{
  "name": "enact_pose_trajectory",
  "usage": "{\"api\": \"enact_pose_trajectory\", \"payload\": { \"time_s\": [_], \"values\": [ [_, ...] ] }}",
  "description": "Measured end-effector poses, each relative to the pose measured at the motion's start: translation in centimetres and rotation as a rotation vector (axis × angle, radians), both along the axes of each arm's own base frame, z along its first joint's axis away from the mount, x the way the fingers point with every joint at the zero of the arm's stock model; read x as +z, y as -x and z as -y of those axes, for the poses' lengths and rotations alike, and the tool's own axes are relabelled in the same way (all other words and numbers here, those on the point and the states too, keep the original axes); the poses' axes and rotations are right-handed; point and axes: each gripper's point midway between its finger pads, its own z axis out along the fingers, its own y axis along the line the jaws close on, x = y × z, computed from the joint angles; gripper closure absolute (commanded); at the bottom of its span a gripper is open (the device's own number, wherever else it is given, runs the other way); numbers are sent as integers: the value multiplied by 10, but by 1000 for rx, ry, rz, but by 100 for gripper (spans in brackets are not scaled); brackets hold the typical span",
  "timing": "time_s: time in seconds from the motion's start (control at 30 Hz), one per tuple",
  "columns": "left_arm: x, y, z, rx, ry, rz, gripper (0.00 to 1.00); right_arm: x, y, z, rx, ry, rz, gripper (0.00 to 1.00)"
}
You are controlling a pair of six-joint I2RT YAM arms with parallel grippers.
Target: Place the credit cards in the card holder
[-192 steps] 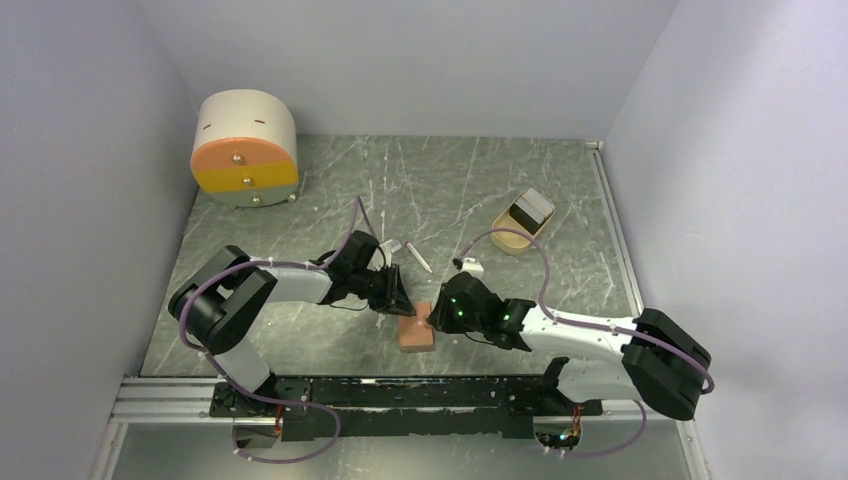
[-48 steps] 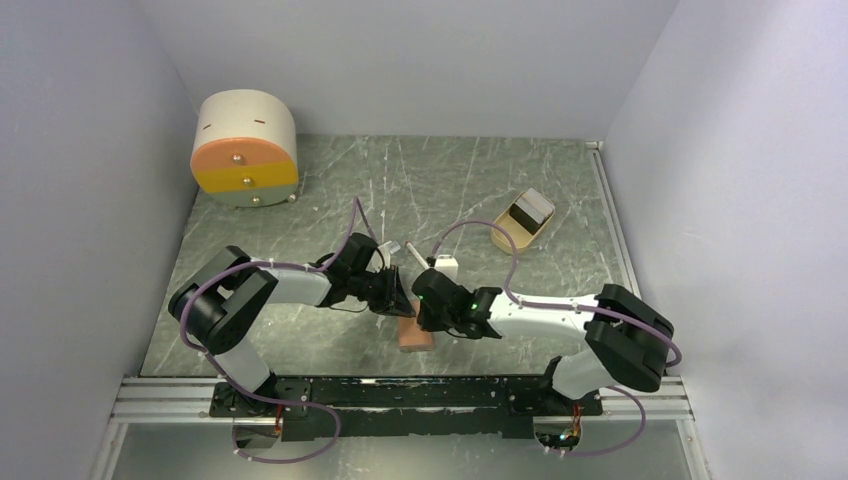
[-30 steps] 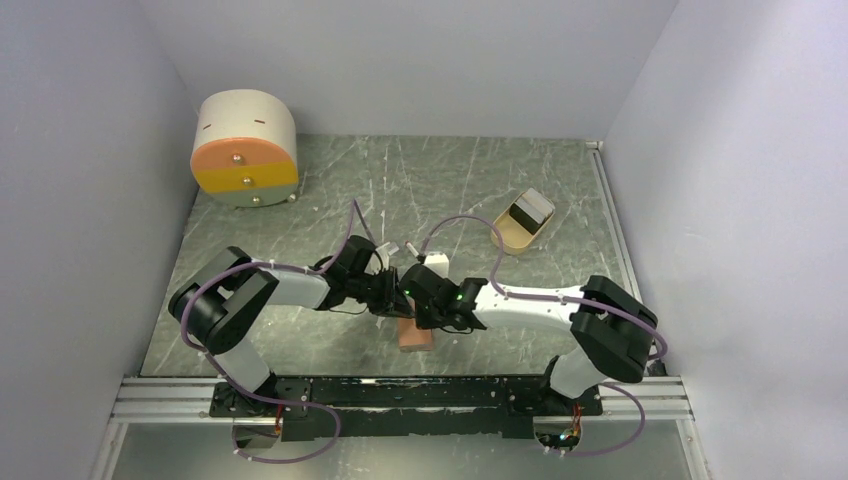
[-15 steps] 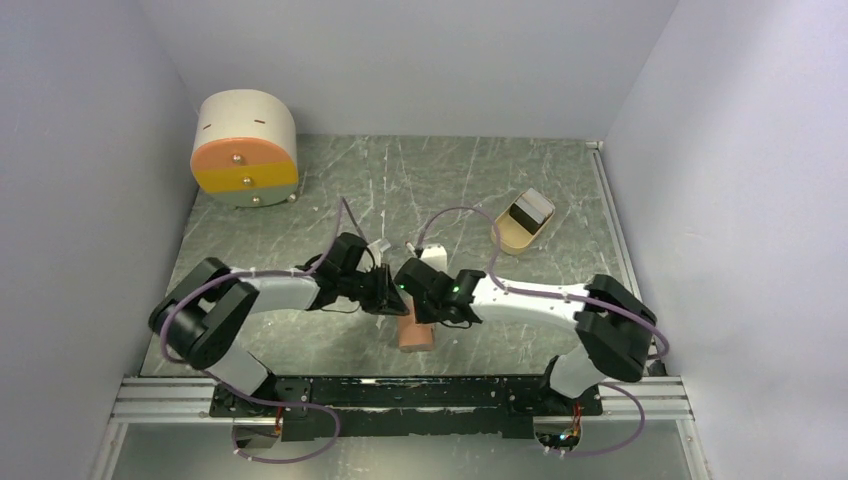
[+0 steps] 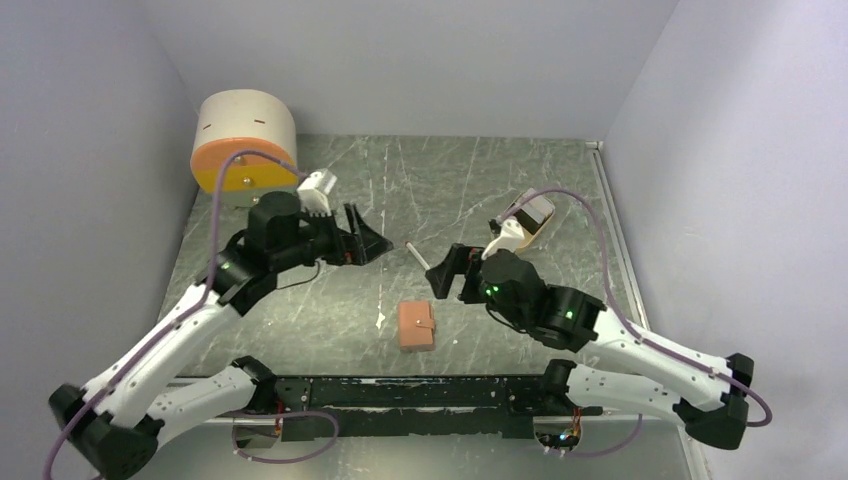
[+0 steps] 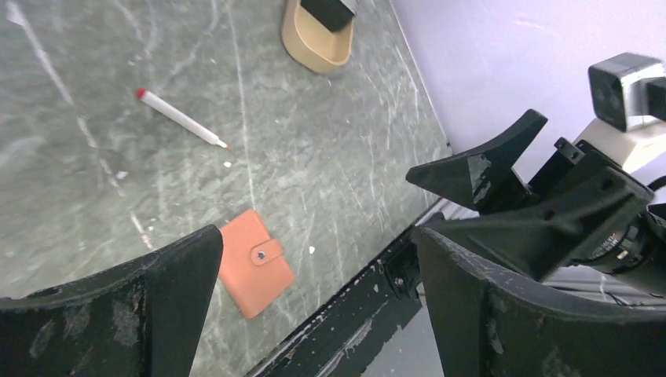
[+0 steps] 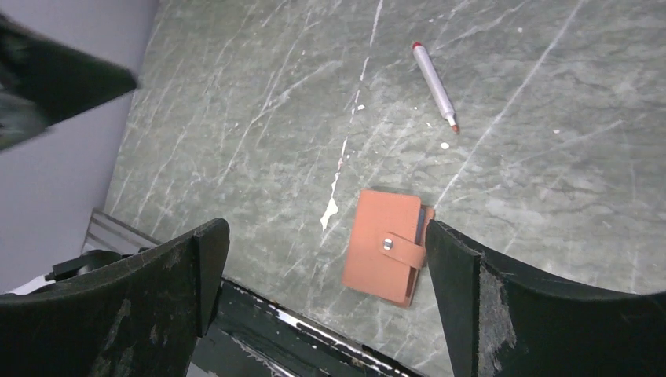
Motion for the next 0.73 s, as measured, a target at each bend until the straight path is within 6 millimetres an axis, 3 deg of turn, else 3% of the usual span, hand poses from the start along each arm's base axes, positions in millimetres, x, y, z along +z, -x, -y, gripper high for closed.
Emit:
{"api": "enact_pose_trajectory", "payload": {
  "time_s": [0.13, 0.27, 0.37, 0.73],
  "values": [
    [23, 14, -30, 81, -19, 66, 1, 4, 6, 18, -28, -23, 8, 1],
    [30, 29, -54, 142, -17, 103, 1, 12, 9, 34, -58, -40, 28, 1],
    [25, 39, -67, 173, 0, 120, 1, 19, 10, 45, -81, -62, 52, 1],
    [3, 40, -72, 199, -26, 84, 1, 18, 11, 63, -129, -69, 69, 1]
  ]
}}
